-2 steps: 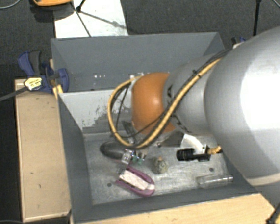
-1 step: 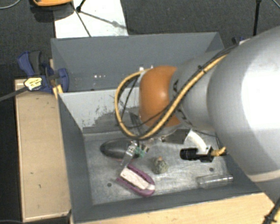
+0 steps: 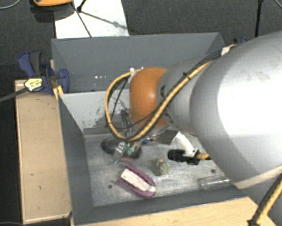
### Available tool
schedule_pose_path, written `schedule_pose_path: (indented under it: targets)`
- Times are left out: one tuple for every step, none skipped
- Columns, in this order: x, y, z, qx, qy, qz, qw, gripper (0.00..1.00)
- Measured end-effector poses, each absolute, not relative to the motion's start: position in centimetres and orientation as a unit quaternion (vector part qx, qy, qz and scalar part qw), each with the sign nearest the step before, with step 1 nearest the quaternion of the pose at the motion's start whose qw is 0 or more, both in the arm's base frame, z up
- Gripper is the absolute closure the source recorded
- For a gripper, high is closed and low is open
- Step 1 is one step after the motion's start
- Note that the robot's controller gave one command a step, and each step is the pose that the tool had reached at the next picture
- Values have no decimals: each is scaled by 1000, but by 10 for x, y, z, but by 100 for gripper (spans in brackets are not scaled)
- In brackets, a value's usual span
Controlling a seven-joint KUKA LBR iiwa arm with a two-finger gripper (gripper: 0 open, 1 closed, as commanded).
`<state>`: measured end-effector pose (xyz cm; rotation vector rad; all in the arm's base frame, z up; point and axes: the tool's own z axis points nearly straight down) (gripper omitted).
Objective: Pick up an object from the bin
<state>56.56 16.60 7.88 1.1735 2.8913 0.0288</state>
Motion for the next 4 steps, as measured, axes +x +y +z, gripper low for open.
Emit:
schedule_pose_path:
  targets:
    - [571, 171, 85, 371, 929, 8, 9, 0]
    - [567, 168, 81, 372, 928, 3, 4, 100]
    - [568, 168, 112, 369, 929, 1, 2, 100]
    - [570, 168, 202, 365, 931, 3, 3, 100]
